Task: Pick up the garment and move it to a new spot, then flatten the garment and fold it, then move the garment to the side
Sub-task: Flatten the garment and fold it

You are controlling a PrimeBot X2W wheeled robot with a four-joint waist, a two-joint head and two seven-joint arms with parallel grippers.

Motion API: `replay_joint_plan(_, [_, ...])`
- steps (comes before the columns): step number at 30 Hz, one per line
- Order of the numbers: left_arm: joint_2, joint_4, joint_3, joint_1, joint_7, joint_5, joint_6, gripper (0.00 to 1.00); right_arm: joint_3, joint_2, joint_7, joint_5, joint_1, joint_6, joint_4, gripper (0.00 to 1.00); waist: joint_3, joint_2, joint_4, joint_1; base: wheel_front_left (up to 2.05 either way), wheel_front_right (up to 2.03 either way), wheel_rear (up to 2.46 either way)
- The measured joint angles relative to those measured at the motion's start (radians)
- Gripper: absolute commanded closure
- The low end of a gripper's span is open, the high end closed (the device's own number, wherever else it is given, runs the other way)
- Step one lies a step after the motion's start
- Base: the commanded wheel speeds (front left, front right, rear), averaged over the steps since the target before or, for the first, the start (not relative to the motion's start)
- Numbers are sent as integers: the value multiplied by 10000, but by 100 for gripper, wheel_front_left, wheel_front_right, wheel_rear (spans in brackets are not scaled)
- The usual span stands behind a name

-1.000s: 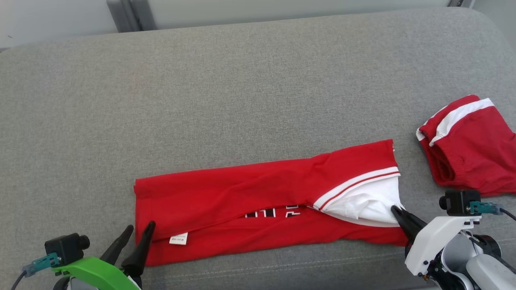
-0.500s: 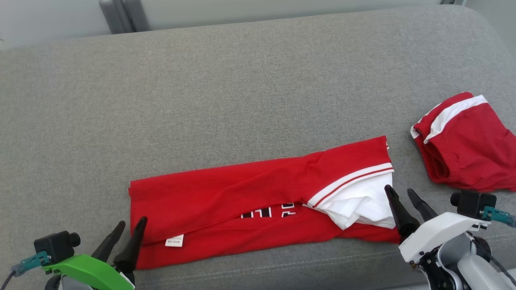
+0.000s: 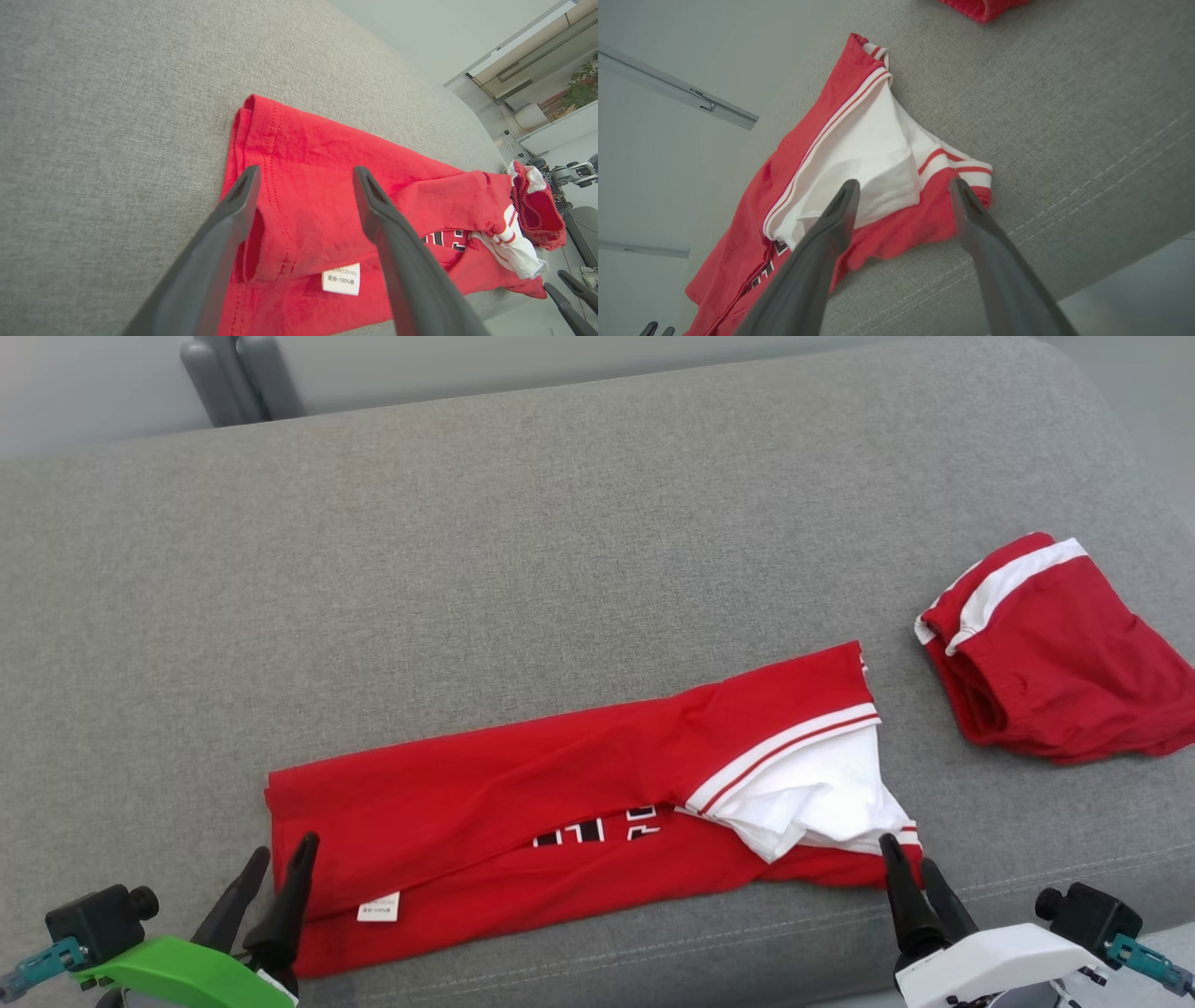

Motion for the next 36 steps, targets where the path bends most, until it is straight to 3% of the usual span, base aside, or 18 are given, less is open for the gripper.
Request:
replay_joint_plan(7, [-104,-100,174,21,0,355,0,0,-205,617,-284,642,-1,21,606,0,116,0,-65,0,0,0,0])
replay_joint_plan(17, [-182,-219,493,284,0,451,0,0,-244,646,-414,1068,-71,424,1248,0,219,0,-51,0,0,0,0])
replay_joint_plan(36, [-523,-368,326,477,0,602,0,0,272,696,-410,1521,-726,1551,2401,0,125,0,-14,0,0,0,0])
